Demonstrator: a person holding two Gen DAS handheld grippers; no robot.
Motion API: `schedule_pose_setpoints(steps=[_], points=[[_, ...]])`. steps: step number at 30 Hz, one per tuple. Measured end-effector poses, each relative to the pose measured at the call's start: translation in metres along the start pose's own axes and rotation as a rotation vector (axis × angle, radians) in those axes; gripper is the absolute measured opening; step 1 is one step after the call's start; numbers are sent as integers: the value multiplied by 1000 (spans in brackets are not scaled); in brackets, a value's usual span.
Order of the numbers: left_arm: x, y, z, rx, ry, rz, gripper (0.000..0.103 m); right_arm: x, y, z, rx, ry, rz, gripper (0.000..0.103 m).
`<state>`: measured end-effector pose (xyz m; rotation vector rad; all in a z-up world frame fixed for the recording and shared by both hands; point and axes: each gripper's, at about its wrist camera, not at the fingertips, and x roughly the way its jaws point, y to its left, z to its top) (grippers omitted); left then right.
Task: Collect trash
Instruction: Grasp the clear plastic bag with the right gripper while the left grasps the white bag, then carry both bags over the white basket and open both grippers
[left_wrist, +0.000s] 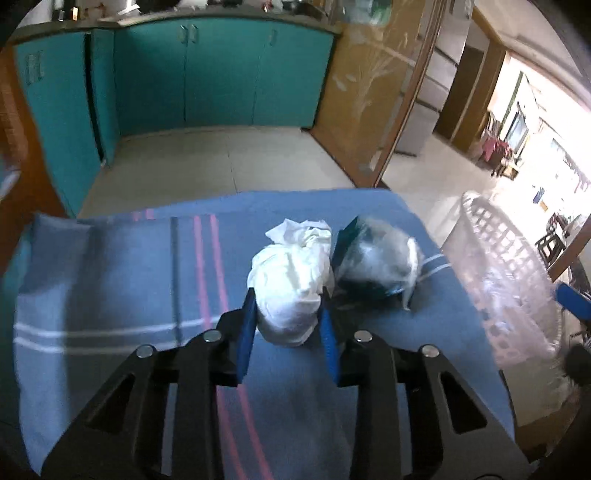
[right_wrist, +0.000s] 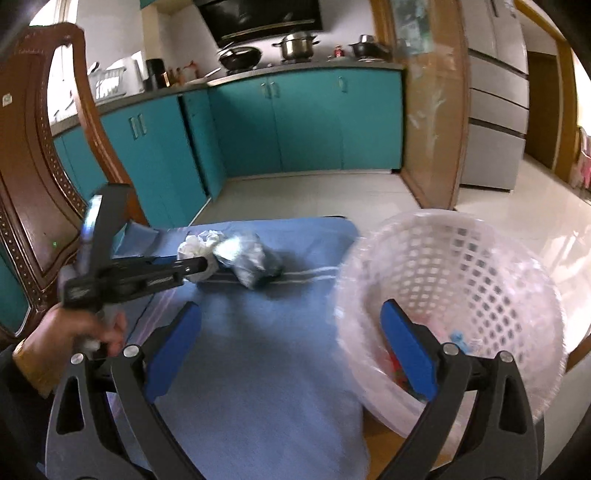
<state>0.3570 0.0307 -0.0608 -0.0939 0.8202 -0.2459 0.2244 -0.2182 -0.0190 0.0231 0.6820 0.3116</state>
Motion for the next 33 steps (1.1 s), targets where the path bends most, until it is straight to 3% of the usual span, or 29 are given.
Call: schedule_pose_setpoints(steps=[3, 8, 10, 11, 13, 15, 21, 26, 28, 30, 31, 33], points=[[-40, 2, -4, -25, -47, 45, 32, 29, 28, 16, -100, 26, 5, 96], [-123, 2, -34, -122, -173, 40, 32, 104, 66, 38, -170, 111, -11, 92], [-146, 2, -49, -169, -224, 57, 33, 133, 75, 38, -173, 186, -8, 75], [-156, 4, -57, -181, -236, 54, 34, 141, 77, 37, -174, 217, -12, 52], [-167, 0, -67, -186, -261, 58, 34, 141, 73, 35, -140, 229, -23, 45], [-174, -6, -72, -165, -273, 52, 34, 121, 67, 33, -85, 215, 19, 39], [-168, -12, -76, -159, -257, 17, 34, -12, 33, 37, 0, -24, 13, 39], [-156, -42, -77, -93, -218, -27, 35, -92, -61, 20, 184, -186, -163, 41], [-149, -61, -77, -51, -199, -50, 35, -90, -90, 9, 241, -172, -178, 46], [-142, -85, -72, -16, -186, -87, 35, -79, -117, -1, 315, -126, -134, 62], [-139, -94, -69, -3, -184, -97, 35, -79, -126, -5, 351, -120, -112, 64], [-131, -123, -59, 40, -180, -121, 36, -98, -142, -5, 442, -191, -98, 83]])
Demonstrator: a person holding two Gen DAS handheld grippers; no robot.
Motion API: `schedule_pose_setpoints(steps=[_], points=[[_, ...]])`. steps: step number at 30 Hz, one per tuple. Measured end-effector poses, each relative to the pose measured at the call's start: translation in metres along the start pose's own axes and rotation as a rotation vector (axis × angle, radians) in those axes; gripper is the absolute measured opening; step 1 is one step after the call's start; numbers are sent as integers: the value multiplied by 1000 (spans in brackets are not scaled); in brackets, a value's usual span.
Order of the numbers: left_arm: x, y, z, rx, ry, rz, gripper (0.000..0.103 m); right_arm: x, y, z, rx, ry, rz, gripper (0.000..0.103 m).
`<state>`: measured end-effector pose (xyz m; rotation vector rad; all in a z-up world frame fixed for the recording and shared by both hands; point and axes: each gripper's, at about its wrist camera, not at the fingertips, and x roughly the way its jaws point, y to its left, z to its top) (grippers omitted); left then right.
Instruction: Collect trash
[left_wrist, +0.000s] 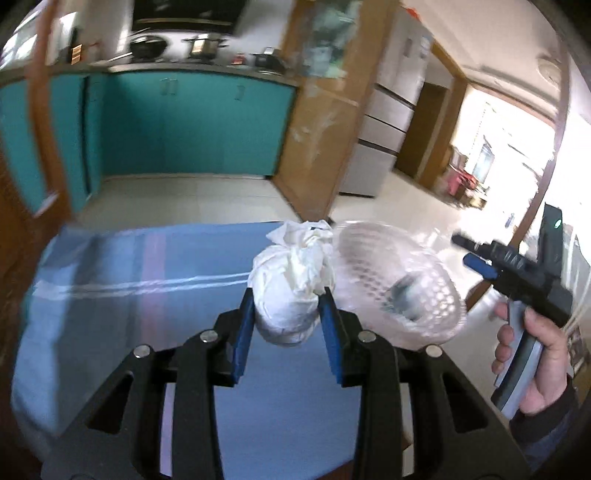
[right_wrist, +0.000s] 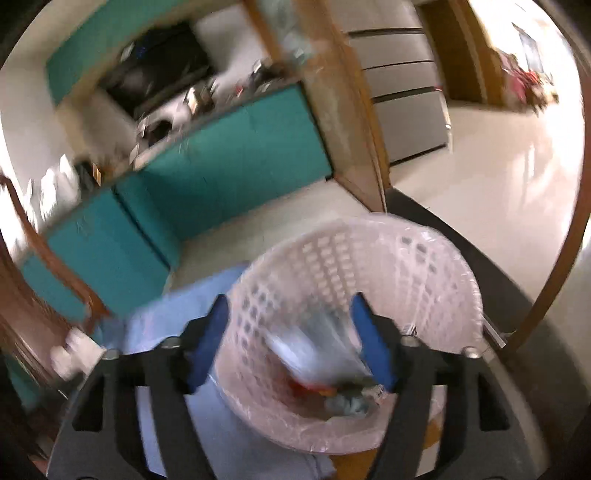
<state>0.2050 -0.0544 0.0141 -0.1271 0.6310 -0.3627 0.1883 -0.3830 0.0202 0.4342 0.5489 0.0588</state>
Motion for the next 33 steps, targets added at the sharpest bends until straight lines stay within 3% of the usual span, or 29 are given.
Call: schedule_pose_setpoints(steps=[2, 4, 6, 7, 8, 10, 13, 18, 22, 27, 30, 33], points=[[17, -31, 13, 9, 2, -60, 36, -28, -12, 7, 75, -139, -20, 96], [39, -63, 27, 25, 14, -105, 37, -54, -23, 9, 135, -261, -41, 99], [60, -93, 41, 59, 14, -113, 44, -62, -32, 13, 157, -281, -35, 99], [69, -102, 44, 75, 21, -113, 61, -66, -35, 15, 168, -284, -39, 99], [78, -111, 47, 87, 34, -101, 87, -66, -38, 18, 176, -284, -44, 99], [88, -115, 48, 63, 25, -41, 97, -67, -45, 19, 194, -278, -51, 99], [78, -102, 39, 22, 8, -16, 100, -63, -46, 20, 190, -256, -41, 99], [37, -58, 12, -15, -34, 105, 100, -48, -17, 12, 72, -168, -17, 99], [-5, -12, -16, -41, -37, 203, 100, -32, 32, -7, -47, -75, 42, 99], [-43, 41, -36, -129, 28, 289, 100, -26, 105, -44, -255, -3, 70, 99], [-67, 49, -38, -101, -14, 365, 100, -24, 137, -69, -347, 27, 56, 99], [-78, 51, -40, -90, -39, 392, 100, -22, 159, -92, -416, 45, 56, 99]])
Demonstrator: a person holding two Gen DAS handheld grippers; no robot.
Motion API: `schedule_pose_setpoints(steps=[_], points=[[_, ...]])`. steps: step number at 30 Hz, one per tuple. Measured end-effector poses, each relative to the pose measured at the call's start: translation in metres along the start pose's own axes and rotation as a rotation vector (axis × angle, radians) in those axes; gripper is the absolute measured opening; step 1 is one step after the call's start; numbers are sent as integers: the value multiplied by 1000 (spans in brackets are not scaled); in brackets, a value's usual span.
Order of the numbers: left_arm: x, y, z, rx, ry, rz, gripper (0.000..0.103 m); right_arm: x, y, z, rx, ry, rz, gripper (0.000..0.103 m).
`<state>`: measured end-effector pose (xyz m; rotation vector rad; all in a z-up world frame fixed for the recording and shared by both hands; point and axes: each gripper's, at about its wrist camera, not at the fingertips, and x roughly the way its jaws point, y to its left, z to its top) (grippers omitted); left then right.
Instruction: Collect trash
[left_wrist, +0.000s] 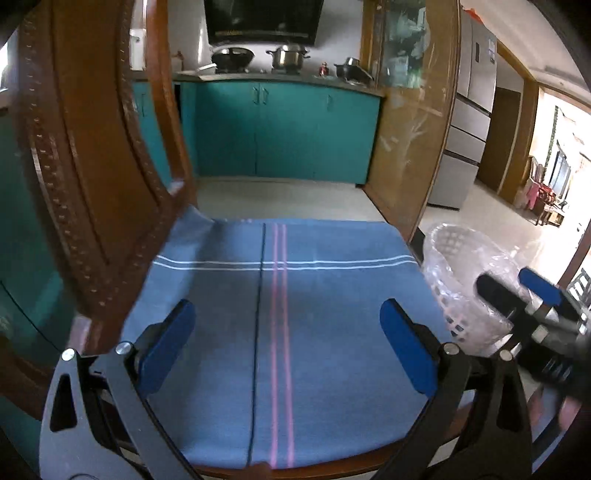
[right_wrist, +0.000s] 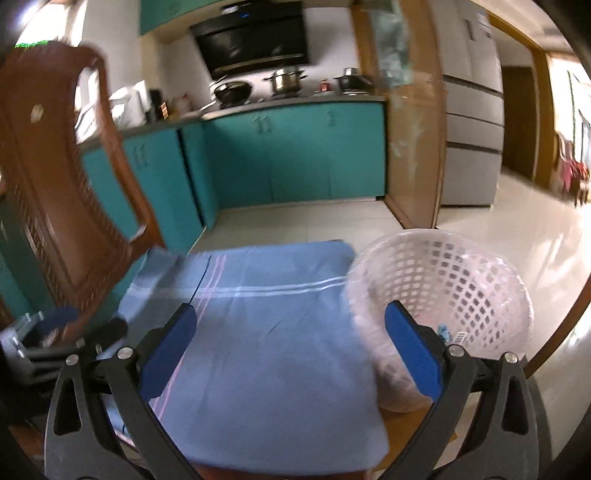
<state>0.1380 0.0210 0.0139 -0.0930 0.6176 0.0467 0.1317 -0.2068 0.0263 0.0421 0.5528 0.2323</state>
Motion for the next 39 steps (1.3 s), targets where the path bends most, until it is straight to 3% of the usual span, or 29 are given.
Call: schedule_pose_setpoints(steps=[3, 6, 17, 36, 39], points=[[5, 0, -2, -3, 23, 39, 100, 3, 9, -8, -5, 12, 1, 99], [7, 4, -4, -26, 39, 24, 100, 5, 11, -12, -16, 16, -7, 99], [-1, 9, -3, -19, 0, 47, 100, 3, 5, -11, 15, -3, -31, 99], [2, 10, 1, -37, 16, 92, 100, 5, -1, -12, 15, 1, -33, 99], [2, 11, 2, -42, 17, 72, 100, 5, -1, -13, 18, -1, -34, 99]])
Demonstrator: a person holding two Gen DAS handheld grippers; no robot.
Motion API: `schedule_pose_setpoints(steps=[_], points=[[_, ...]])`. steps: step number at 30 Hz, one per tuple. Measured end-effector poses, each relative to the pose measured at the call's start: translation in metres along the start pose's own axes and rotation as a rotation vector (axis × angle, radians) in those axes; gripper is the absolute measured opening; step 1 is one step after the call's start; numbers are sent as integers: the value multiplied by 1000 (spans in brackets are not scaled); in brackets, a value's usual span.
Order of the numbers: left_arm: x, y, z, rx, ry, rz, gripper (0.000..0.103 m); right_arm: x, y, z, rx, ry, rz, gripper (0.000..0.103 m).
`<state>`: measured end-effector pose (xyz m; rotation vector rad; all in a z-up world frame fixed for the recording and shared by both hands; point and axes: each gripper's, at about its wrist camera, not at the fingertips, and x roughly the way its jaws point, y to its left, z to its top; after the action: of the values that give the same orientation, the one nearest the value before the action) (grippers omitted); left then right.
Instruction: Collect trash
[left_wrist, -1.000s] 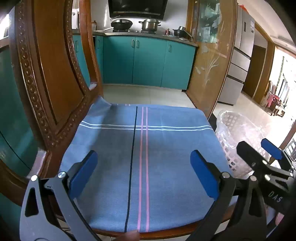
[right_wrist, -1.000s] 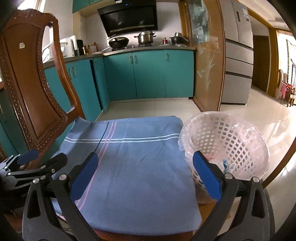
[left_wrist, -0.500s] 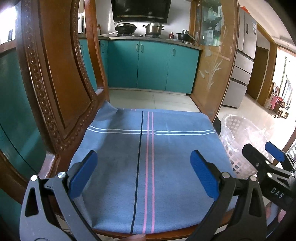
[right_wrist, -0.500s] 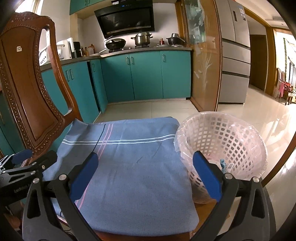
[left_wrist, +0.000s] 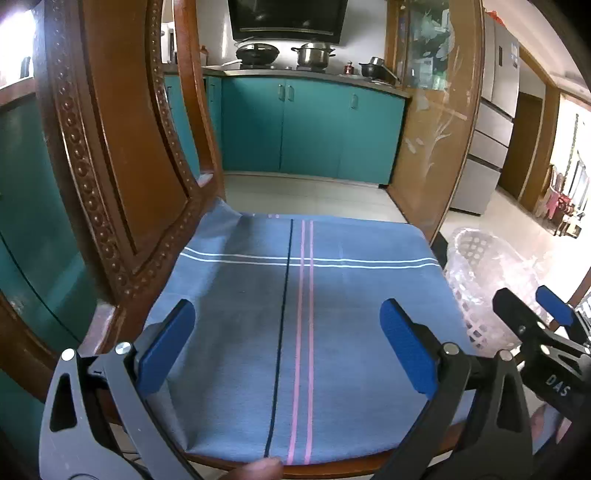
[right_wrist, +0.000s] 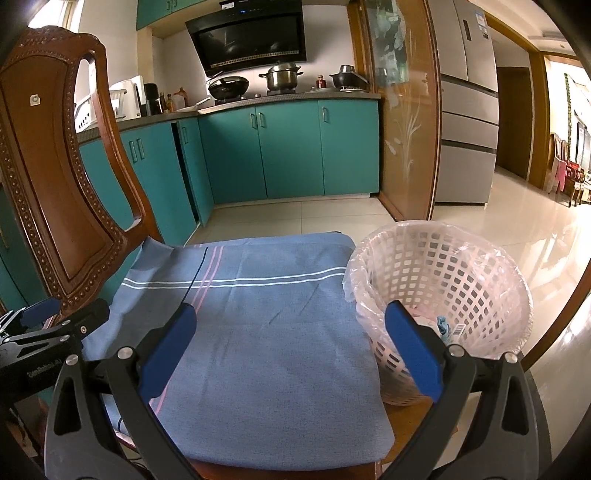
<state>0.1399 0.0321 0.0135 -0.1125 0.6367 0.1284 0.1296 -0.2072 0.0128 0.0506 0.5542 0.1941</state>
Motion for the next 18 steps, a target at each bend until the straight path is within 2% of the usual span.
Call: schedule_pose_setpoints(steps=[18], points=[[-3, 5, 2, -19, -9, -28, 100, 1, -2, 0, 2, 5, 0, 99]])
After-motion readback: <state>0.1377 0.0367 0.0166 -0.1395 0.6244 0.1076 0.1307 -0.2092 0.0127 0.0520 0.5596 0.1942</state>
